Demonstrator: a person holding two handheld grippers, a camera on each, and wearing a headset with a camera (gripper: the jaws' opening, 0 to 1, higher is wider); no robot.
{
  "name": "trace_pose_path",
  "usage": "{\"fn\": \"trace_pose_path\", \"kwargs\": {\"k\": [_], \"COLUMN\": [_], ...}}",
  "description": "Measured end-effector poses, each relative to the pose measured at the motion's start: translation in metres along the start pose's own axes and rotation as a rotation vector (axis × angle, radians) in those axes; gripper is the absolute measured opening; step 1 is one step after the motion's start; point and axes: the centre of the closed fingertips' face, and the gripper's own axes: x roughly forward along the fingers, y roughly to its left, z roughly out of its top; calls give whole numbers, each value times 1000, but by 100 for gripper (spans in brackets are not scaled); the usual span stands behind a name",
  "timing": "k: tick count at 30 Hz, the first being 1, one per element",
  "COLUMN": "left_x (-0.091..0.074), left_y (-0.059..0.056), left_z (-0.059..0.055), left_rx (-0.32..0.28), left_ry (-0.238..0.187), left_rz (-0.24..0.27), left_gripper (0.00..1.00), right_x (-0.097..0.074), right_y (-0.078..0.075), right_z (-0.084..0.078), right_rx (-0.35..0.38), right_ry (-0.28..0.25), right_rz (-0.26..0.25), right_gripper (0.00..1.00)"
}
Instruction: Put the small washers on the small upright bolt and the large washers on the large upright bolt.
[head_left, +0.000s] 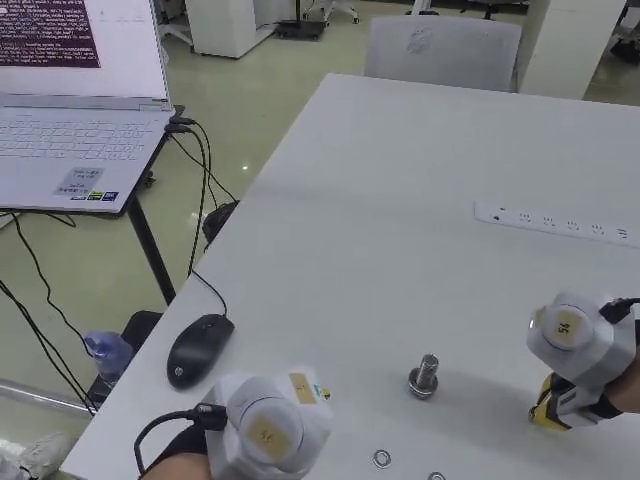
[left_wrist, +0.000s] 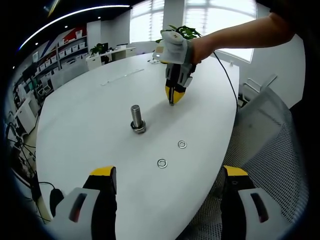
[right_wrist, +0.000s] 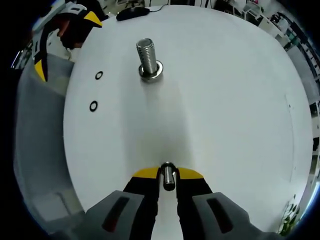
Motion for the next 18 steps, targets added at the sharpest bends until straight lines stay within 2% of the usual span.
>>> {"fn": "trace_pose_path", "kwargs": {"k": [11,18], "left_x": [1,0], "left_y": [-1,-1], "left_z": [0,-1], "left_rx": [2,1], "left_ry": [4,5], "left_rz": [-2,0], "left_gripper": [85,84], "right_x": [0,0], "right_y": [-1,-1], "right_z": [1,1], "right_rx": [2,-4], "right_ry": [5,-4], "right_rz": [-2,-2], "right_gripper": [14,22]}}
